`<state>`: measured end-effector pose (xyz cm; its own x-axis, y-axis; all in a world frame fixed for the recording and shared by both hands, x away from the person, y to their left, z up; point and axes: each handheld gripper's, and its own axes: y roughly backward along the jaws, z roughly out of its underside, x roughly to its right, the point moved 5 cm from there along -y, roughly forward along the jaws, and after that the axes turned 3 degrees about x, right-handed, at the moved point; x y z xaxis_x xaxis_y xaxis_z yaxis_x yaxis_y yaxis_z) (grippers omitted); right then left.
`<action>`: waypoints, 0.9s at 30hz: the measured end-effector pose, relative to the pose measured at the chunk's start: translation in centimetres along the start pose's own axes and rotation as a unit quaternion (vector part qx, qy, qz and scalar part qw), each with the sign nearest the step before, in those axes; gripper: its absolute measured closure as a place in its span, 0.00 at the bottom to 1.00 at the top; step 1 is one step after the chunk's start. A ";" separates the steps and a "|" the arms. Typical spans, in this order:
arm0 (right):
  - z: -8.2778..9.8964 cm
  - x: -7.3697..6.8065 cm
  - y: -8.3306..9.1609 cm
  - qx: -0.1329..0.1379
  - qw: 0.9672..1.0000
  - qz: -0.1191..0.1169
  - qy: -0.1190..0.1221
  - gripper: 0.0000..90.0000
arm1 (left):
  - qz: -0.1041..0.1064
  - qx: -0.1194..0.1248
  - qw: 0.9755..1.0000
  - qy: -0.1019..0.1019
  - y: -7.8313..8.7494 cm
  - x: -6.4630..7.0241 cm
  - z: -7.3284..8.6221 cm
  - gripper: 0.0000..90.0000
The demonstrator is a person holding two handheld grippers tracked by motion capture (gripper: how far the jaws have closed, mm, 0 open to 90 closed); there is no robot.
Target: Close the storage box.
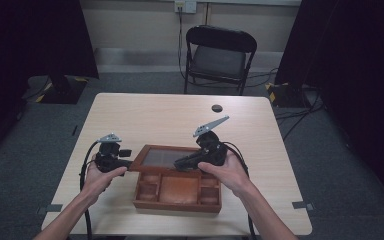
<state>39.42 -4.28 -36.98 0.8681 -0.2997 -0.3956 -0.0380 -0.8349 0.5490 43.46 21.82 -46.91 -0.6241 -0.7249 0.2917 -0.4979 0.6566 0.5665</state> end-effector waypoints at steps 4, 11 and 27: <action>0.3 0.0 0.0 0.008 1.000 -0.002 -0.005 0.91 | -0.011 -0.014 1.000 0.003 0.1 -1.4 0.4 0.21; 1.2 -0.3 -0.2 -0.011 1.000 0.003 0.006 0.91 | -0.028 -0.018 0.999 0.016 0.5 -2.9 0.5 0.21; 4.3 -0.9 -1.4 -0.037 0.998 0.027 0.032 0.91 | -0.043 -0.038 0.998 0.018 0.9 -3.7 1.9 0.22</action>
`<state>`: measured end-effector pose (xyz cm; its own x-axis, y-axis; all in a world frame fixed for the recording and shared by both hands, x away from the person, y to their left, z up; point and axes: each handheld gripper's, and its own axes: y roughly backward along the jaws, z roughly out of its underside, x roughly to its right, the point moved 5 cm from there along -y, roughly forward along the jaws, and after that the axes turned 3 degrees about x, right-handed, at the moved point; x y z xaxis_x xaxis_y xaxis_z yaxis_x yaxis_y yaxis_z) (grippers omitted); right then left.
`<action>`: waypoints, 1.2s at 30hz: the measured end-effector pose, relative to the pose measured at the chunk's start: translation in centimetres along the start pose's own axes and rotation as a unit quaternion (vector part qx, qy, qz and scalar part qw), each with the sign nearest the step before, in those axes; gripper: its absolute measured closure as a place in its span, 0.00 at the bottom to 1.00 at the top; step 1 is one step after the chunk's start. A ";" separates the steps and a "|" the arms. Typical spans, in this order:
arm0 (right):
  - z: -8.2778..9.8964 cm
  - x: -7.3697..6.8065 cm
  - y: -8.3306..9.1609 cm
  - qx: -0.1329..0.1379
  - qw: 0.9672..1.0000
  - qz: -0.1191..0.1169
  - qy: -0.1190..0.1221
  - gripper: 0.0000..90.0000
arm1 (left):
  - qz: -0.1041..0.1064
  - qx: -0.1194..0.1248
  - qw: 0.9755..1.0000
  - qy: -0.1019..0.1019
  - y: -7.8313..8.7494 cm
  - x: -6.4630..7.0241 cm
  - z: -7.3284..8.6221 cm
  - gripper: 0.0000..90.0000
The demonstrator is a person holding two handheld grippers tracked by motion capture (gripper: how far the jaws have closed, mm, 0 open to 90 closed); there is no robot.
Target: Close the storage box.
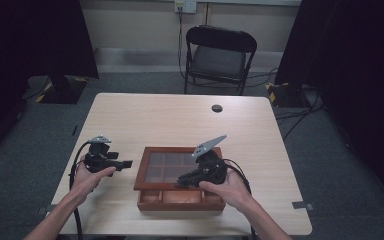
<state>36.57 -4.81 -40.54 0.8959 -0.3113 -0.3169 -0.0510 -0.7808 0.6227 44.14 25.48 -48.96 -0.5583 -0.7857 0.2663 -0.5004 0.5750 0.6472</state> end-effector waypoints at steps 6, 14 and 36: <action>0.6 -0.3 -0.8 -0.005 1.000 0.003 0.007 0.91 | -0.001 0.001 1.000 0.002 -0.1 0.0 -0.1 0.22; 1.7 -0.3 -2.3 -0.023 1.000 -0.003 0.001 0.91 | -0.001 0.004 1.000 0.003 0.0 -0.1 -0.1 0.22; 3.7 0.0 -5.0 -0.048 0.999 0.001 -0.006 0.92 | -0.003 0.006 1.000 0.004 0.1 -0.2 -0.1 0.22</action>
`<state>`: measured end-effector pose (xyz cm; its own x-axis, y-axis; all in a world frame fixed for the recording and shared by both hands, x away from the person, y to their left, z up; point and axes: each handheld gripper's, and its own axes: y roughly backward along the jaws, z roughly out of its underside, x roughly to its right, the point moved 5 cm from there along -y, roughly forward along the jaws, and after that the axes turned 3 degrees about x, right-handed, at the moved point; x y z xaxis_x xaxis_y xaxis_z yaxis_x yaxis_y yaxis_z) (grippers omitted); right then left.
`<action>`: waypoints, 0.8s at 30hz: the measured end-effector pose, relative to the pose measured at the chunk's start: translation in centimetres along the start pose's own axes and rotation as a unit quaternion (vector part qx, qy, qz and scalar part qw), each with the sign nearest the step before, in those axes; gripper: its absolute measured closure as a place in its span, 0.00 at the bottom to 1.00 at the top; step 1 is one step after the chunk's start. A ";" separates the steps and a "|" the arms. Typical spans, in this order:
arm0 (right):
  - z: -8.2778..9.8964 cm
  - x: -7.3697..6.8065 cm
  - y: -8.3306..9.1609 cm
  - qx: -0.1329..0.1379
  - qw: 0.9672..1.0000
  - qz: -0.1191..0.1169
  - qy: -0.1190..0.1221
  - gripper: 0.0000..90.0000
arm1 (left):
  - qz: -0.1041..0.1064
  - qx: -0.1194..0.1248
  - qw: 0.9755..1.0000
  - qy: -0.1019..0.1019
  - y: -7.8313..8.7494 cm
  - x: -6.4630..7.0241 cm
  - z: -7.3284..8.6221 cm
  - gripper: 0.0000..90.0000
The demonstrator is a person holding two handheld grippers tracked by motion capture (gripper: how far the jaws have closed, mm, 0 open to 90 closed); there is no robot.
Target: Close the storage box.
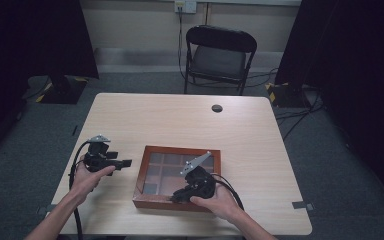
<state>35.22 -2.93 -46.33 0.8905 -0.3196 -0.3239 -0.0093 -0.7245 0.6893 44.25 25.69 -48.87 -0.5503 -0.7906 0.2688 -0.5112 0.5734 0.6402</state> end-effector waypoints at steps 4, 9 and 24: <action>0.0 0.0 0.0 0.000 1.000 0.001 0.000 0.91 | -0.002 -0.001 1.000 0.002 0.0 -0.1 0.0 0.22; -0.2 0.3 0.4 0.014 1.000 0.015 -0.009 0.71 | 0.001 0.000 1.000 0.007 0.2 0.0 0.0 0.22; 1.2 5.2 8.6 0.116 0.975 0.165 -0.092 0.28 | -0.017 -0.011 1.000 -0.015 1.5 0.3 0.5 0.23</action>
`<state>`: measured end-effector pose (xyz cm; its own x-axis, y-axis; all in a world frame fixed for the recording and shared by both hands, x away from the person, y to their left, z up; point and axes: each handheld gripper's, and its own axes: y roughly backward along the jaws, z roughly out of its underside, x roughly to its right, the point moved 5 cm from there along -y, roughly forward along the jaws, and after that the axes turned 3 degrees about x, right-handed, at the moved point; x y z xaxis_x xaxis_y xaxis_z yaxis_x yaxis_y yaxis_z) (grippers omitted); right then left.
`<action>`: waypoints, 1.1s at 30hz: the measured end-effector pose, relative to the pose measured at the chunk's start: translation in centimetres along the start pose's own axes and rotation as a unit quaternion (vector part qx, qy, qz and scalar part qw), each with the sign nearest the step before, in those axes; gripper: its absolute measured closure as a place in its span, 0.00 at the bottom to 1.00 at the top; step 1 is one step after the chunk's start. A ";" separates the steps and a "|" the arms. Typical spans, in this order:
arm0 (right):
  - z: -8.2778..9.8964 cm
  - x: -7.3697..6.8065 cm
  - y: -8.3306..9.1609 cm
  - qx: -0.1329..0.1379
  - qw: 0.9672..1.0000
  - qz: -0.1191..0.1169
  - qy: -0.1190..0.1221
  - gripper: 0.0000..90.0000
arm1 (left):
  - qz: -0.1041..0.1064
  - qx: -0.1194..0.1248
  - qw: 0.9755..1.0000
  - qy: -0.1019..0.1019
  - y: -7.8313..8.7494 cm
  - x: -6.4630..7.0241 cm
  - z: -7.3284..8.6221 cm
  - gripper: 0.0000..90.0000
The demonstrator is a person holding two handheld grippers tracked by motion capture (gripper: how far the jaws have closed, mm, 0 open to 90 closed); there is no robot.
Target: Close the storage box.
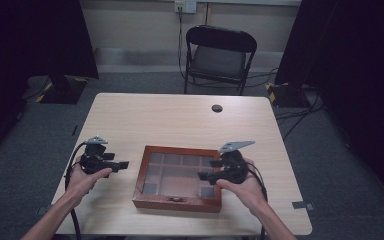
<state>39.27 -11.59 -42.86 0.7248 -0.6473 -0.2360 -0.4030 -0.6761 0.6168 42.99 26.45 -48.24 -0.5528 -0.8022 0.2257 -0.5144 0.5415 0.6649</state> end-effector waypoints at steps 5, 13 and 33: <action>1.5 4.2 2.0 0.017 0.996 0.075 -0.046 0.17 | -0.014 -0.010 1.000 0.017 0.2 -1.3 1.0 0.23; 5.9 9.8 4.5 0.003 0.977 0.177 -0.115 0.16 | -0.028 -0.038 0.999 0.025 -0.3 -1.8 1.8 0.23; 11.1 14.1 2.3 -0.041 0.936 0.318 -0.143 0.00 | -0.132 -0.033 0.991 -0.020 -2.0 -3.7 3.7 0.11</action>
<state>42.38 -26.15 -53.09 0.1689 -0.9855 0.0146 -0.6494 -0.1001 0.7538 43.60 29.27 -53.03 -0.4318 -0.9019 0.0104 -0.6005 0.2960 0.7428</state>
